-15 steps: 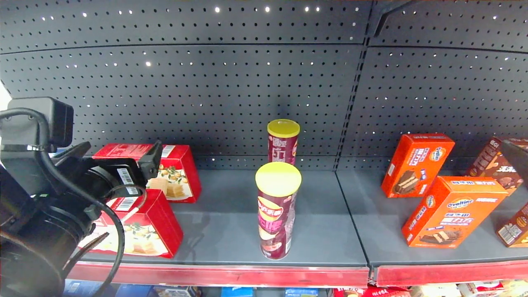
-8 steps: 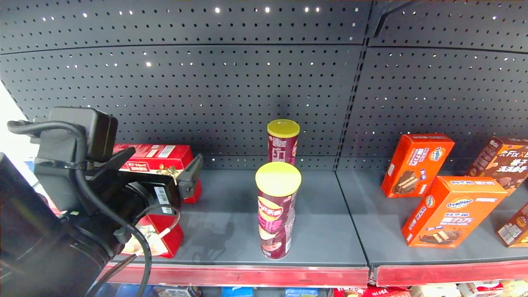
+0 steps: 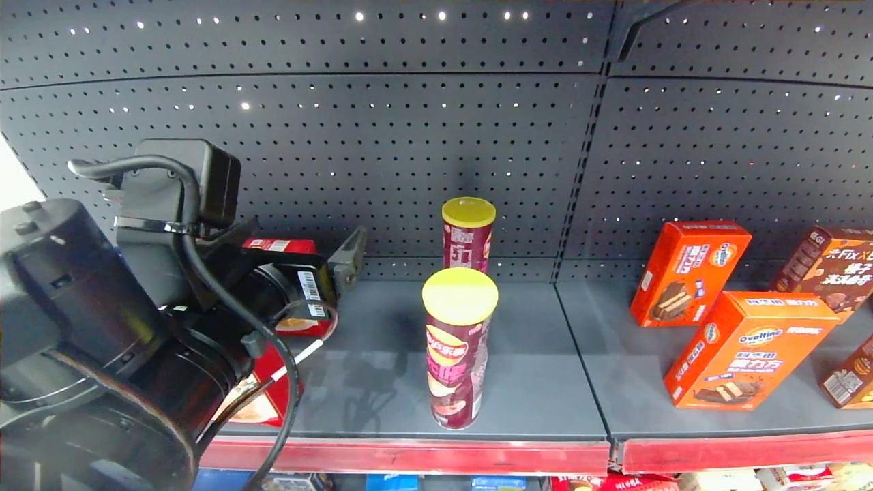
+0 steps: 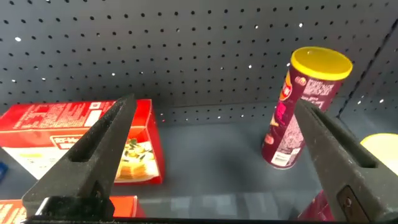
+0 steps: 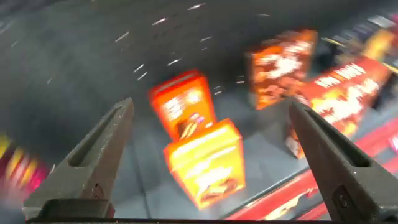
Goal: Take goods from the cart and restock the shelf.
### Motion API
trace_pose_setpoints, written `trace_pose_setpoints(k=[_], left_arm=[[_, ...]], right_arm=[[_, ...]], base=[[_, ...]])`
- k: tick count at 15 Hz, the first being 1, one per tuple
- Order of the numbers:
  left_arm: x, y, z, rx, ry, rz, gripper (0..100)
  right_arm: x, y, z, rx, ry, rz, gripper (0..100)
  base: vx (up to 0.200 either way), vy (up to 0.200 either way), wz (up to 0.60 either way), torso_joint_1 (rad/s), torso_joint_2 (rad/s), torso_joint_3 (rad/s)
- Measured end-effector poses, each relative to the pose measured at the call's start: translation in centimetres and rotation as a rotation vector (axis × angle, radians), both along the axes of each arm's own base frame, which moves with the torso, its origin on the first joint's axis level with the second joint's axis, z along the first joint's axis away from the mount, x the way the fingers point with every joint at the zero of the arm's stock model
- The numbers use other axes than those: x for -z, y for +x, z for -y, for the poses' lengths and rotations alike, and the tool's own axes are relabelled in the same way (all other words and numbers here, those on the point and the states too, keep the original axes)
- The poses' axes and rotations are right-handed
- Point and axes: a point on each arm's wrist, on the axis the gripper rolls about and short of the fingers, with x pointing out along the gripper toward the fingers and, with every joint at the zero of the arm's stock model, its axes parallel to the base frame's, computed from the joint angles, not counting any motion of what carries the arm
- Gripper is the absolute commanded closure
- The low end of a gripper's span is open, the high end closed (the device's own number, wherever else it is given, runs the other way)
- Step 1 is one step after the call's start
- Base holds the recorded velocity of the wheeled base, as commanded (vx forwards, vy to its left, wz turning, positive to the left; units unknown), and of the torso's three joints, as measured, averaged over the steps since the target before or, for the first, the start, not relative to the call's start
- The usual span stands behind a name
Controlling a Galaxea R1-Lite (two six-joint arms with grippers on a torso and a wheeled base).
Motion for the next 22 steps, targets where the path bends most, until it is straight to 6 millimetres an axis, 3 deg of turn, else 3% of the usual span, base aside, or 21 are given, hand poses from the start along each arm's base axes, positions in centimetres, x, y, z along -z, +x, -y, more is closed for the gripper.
trace_pose_setpoints(k=[2, 9, 12, 16, 22], left_arm=[[0.1, 0.1, 0.0, -0.003, 0.003, -0.003, 0], [0.6, 0.0, 0.8, 0.027, 0.020, -0.022, 0], [1.5, -0.6, 2.4, 0.090, 0.044, -0.047, 0], [3.9, 0.1, 4.0, 0.101, 0.111, -0.111, 0], [5.9, 0.6, 3.8, 0.063, 0.162, -0.169, 0]], right_arm=[[0.4, -0.3, 1.1, 0.039, 0.004, 0.003, 0], [0.5, -3.9, 6.7, 0.073, -0.040, -0.021, 0], [0.5, -4.3, 7.3, 0.079, -0.035, -0.017, 0], [0.5, -4.5, 7.5, 0.081, -0.034, -0.016, 0], [0.5, -4.7, 7.8, 0.083, -0.035, -0.016, 0]], base=[[0.000, 0.000, 0.00, 0.000, 0.00, 0.000], [0.000, 0.000, 0.00, 0.000, 0.00, 0.000], [0.000, 0.000, 0.00, 0.000, 0.00, 0.000], [0.000, 0.000, 0.00, 0.000, 0.00, 0.000], [0.000, 0.000, 0.00, 0.000, 0.00, 0.000]])
